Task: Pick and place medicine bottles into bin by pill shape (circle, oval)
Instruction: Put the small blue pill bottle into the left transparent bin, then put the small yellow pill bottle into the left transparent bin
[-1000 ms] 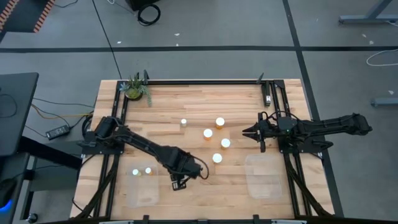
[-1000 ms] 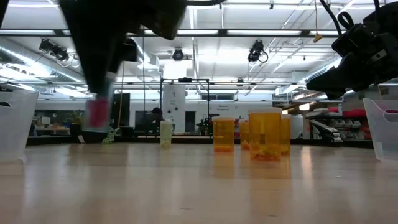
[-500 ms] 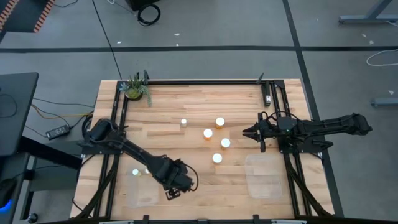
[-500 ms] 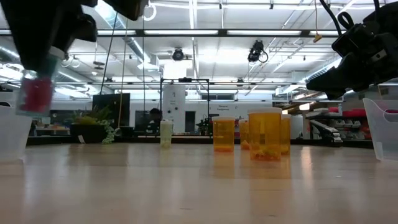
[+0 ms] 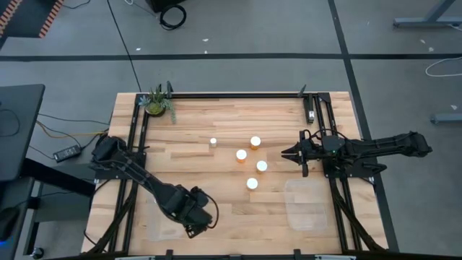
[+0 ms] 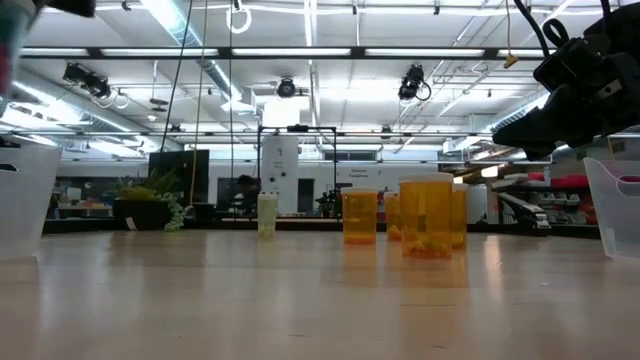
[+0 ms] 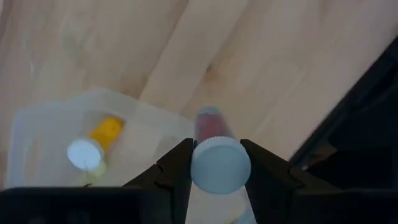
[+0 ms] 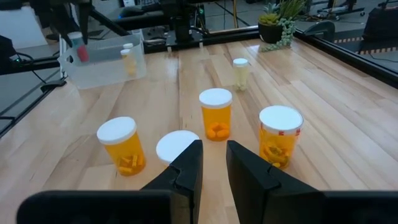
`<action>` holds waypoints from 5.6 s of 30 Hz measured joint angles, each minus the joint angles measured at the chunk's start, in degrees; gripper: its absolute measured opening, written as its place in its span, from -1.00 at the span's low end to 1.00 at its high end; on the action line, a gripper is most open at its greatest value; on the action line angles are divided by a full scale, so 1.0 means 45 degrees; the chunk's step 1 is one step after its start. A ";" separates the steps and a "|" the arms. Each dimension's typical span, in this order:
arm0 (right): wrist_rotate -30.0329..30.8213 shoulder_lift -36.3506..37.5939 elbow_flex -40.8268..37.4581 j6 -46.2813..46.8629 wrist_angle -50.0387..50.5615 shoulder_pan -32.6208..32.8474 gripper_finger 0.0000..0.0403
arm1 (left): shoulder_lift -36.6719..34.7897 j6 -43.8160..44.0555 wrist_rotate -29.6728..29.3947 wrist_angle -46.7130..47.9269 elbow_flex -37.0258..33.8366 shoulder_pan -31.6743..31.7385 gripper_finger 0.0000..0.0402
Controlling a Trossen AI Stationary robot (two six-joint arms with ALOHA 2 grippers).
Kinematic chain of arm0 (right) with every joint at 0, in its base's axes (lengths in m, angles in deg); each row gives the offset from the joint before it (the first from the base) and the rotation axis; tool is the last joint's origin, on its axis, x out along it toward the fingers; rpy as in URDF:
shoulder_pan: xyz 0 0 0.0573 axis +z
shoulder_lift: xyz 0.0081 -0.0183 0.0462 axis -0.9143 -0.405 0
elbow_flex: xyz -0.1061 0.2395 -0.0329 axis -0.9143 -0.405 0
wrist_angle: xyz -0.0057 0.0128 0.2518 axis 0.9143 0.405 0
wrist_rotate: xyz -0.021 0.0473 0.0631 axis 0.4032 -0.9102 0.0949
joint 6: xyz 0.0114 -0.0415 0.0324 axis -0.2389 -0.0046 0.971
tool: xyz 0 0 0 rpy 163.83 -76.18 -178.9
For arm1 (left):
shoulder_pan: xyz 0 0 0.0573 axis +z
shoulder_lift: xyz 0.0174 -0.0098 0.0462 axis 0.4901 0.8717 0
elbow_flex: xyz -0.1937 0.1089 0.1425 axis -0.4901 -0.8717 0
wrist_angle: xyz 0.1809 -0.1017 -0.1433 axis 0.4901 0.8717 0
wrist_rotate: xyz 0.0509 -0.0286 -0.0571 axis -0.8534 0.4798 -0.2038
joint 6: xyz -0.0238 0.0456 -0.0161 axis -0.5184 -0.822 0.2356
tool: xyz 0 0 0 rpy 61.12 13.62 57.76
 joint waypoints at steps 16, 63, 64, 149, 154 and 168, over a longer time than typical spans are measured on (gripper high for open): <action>0.0001 0.0000 0.0000 0.0000 0.0000 0.0000 -0.61 | -0.0301 0.3635 -0.0973 0.0676 0.0000 -0.1902 -0.27; 0.0003 0.0000 0.0000 0.0000 0.0000 0.0001 -0.61 | 0.1154 0.6973 -0.0029 -0.0491 -0.2365 -0.3975 -0.30; -0.0002 0.0000 0.0000 0.0000 0.0000 0.0005 -0.61 | 0.1154 0.6969 -0.0024 -0.0535 -0.2365 -0.3980 -0.31; -0.0002 0.0002 0.0000 0.0000 0.0000 0.0000 -0.61 | -0.0406 -0.8498 -0.1753 -0.1902 -0.2356 0.4285 0.03; -0.0002 0.0000 0.0000 0.0000 -0.0002 0.0002 -0.61 | -0.0406 -1.0507 -0.1750 -0.2315 -0.2356 0.5392 0.03; -0.0001 0.0001 0.0000 0.0000 0.0000 0.0001 -0.61 | -0.0396 -1.3797 -0.1572 -0.3778 -0.4354 0.7981 -0.05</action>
